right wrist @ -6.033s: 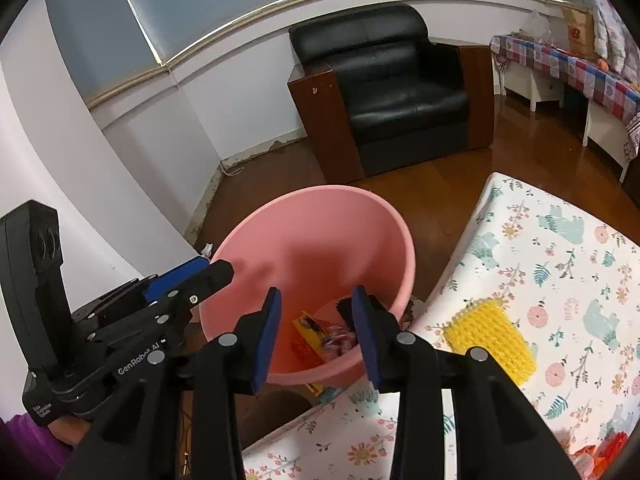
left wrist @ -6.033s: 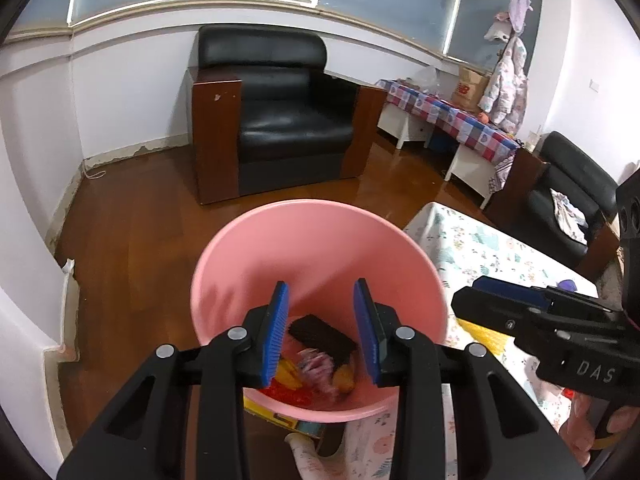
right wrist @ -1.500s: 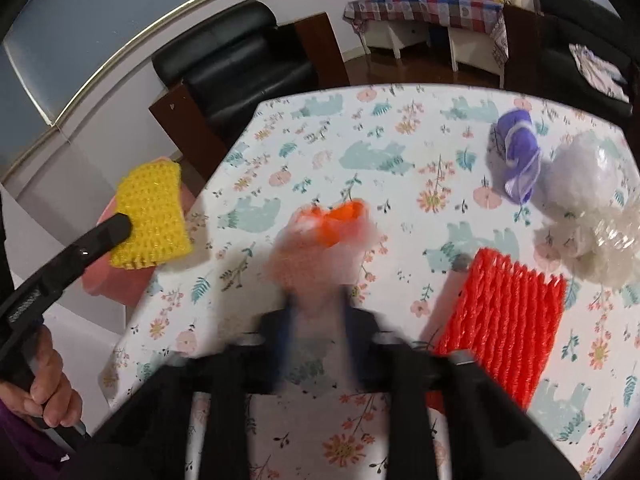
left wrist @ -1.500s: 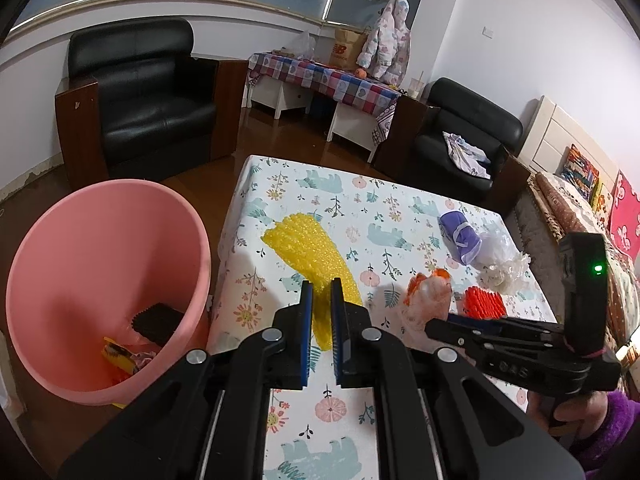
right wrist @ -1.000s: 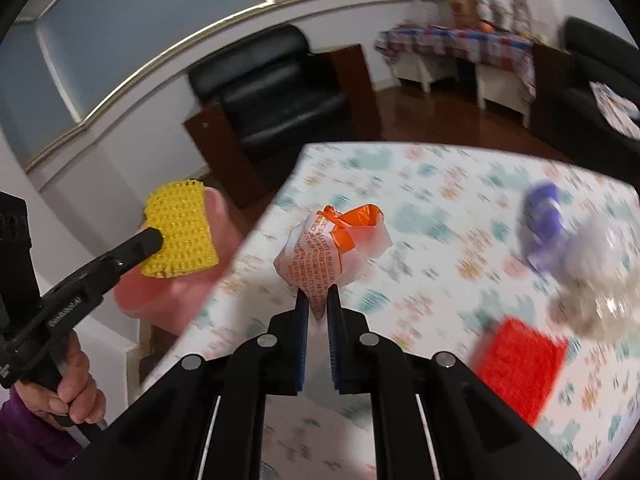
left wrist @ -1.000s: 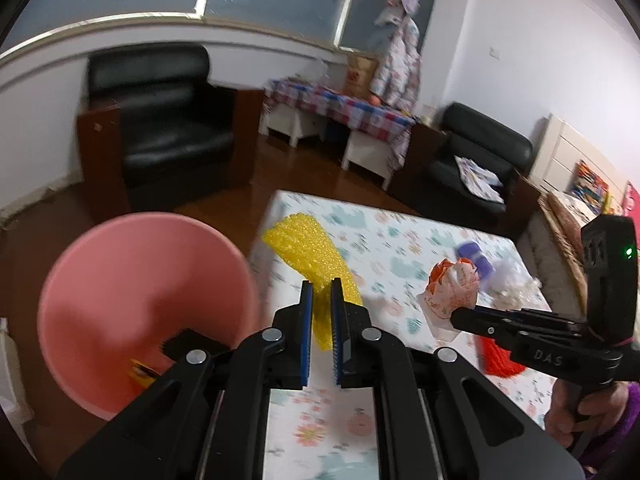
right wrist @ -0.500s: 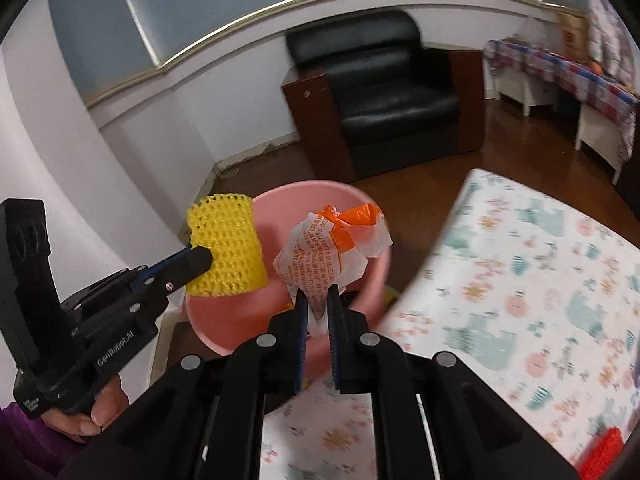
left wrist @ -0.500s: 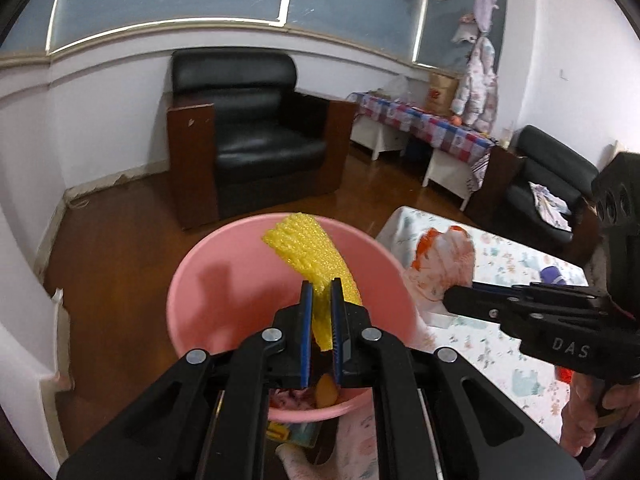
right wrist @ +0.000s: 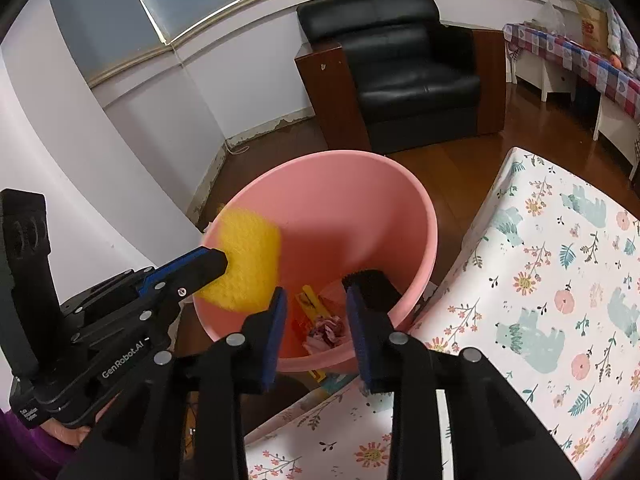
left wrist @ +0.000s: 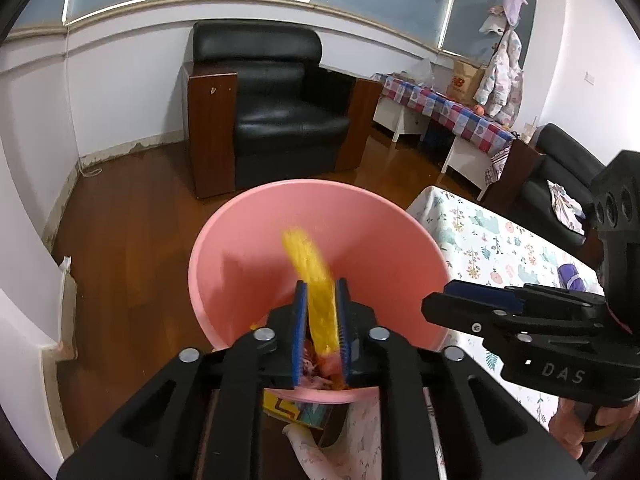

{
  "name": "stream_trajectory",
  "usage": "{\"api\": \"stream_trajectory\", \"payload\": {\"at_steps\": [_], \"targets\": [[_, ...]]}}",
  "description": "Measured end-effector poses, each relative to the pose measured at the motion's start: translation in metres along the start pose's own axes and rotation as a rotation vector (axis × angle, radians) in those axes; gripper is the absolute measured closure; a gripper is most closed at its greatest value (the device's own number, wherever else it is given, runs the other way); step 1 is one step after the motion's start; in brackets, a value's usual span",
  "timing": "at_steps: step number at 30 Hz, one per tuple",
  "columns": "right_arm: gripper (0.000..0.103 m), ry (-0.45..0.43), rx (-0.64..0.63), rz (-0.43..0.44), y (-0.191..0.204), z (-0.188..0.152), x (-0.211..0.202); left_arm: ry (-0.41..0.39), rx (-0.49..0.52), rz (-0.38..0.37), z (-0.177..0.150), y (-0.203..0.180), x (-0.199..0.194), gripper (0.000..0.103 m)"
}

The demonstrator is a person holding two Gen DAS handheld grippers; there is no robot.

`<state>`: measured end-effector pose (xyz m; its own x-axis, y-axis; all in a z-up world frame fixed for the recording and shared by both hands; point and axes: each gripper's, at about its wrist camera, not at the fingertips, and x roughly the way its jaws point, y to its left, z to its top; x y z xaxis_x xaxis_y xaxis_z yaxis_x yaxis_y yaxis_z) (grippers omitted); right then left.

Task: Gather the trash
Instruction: 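Carry both items over the pink bucket and open both tools to drop them, then move both tools back to the table toward the purple cloth and clear bag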

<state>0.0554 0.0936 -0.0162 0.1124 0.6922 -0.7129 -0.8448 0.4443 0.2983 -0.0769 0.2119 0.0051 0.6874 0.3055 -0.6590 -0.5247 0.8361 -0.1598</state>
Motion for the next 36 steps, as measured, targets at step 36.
{"api": "stream_trajectory", "payload": {"at_steps": [36], "targets": [[0.067, -0.153, 0.235, -0.171, -0.096, -0.055, -0.11, 0.017, 0.164, -0.107, 0.001, -0.092, 0.004, 0.078]]}}
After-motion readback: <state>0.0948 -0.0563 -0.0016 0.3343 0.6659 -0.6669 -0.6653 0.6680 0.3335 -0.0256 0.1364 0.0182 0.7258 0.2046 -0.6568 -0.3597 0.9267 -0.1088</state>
